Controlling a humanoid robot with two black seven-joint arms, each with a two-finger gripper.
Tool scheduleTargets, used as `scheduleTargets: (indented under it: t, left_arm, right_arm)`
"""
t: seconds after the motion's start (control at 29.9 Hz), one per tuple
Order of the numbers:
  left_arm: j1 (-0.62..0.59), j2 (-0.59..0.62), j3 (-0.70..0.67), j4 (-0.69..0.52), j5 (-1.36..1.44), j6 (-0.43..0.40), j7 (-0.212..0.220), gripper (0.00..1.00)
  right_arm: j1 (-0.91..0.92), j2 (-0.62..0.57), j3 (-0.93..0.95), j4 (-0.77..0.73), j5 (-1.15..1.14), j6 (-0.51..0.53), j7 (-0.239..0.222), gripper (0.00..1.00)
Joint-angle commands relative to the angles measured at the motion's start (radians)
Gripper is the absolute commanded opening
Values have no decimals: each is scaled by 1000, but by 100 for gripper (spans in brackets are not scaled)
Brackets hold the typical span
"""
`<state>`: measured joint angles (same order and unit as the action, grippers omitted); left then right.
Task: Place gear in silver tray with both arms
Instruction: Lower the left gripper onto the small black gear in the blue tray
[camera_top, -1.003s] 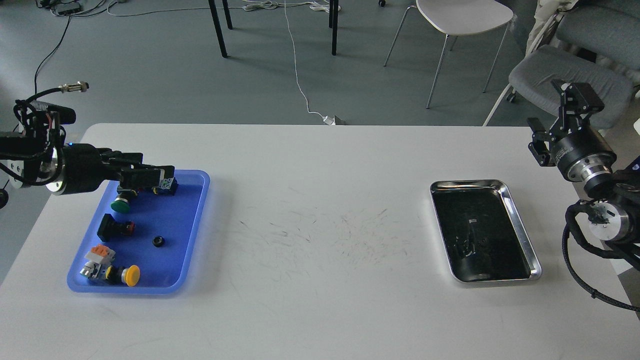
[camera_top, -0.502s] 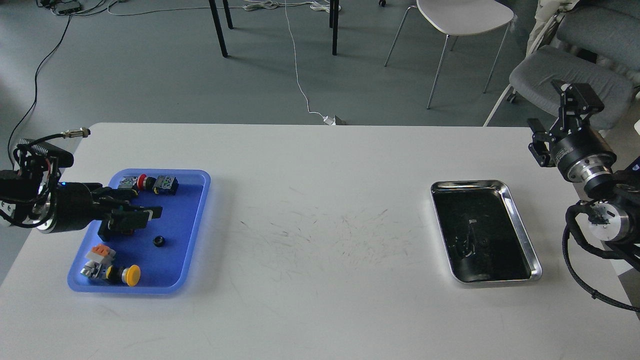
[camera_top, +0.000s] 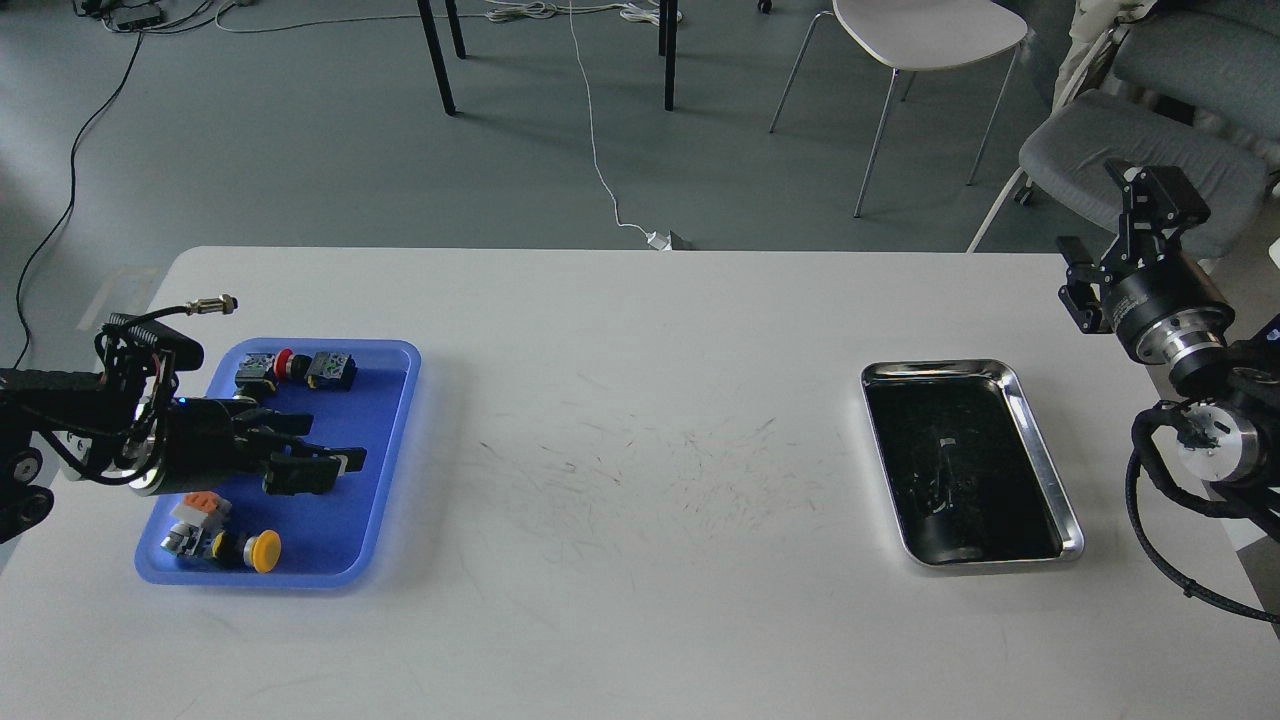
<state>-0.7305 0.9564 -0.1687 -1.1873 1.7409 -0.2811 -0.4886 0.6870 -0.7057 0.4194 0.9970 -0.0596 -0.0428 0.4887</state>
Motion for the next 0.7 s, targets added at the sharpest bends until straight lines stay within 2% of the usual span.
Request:
scheduleTargets:
  t: [0.0, 0.17, 0.27, 0.67]
  left_arm:
    - [23, -16, 0, 15, 3, 2, 0, 80]
    - [36, -25, 0, 60, 2, 7, 0, 77]
    - [39, -27, 0, 67, 5, 8, 0, 71]
    - [71, -48, 2, 98, 8, 42, 0, 65]
  right_arm:
    - [0, -1, -1, 0, 0, 1, 0, 93]
    - [-1, -1, -1, -6, 0, 1, 0, 93]
    - [-1, 0, -1, -9, 0, 0, 0, 93]
    - [0, -1, -2, -11, 0, 1, 0, 93]
